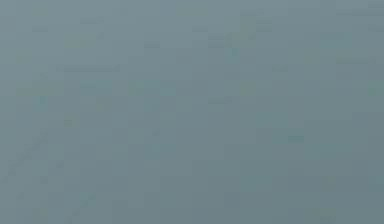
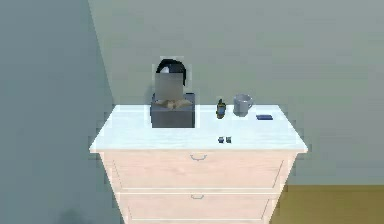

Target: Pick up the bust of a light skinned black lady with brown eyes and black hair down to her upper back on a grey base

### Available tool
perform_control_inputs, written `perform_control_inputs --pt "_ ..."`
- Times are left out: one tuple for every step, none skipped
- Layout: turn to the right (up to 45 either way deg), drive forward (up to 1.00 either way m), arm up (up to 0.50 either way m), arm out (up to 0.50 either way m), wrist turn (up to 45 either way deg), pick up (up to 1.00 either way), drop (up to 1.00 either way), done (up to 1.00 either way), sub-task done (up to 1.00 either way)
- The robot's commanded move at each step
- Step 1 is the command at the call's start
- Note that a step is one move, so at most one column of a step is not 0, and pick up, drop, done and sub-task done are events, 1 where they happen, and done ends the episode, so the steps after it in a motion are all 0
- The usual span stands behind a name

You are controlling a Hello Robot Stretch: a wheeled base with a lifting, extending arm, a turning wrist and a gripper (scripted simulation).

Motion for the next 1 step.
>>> perform_control_inputs --pt "0.0 0.0 0.5 0.0 0.0 0.0 0.0 0.0 0.0"
